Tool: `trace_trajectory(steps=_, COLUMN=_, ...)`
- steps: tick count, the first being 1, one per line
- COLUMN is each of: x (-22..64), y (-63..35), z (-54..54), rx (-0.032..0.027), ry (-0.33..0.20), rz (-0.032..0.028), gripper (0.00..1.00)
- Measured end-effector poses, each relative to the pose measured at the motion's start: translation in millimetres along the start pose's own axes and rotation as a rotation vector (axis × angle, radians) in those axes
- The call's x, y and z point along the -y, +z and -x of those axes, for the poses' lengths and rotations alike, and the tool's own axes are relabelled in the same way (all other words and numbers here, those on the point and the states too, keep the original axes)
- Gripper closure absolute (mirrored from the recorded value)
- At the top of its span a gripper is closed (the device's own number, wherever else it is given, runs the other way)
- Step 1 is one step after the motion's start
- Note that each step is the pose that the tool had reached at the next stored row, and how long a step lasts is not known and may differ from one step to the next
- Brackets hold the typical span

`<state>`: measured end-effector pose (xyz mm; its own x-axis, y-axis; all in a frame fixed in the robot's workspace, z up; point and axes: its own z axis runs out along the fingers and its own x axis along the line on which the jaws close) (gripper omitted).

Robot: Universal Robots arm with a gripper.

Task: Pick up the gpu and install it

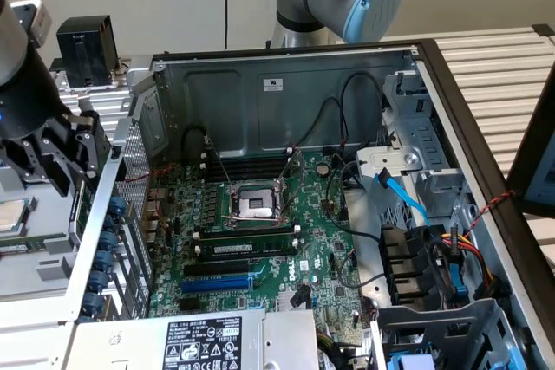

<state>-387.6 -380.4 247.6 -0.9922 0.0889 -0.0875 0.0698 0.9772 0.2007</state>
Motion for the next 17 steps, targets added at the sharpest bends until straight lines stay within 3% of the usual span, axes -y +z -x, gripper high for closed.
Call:
trace_trajectory(steps=12, x=1.1, y=13.6, z=-1.3, rx=-0.0016, ry=0.002, rz=0.0238, gripper=0.49)
trace_trajectory(steps=17, x=-2.1, y=16.0, z=-1.8, rx=0.0021, ry=0.010, rz=0.0244, gripper=0.49)
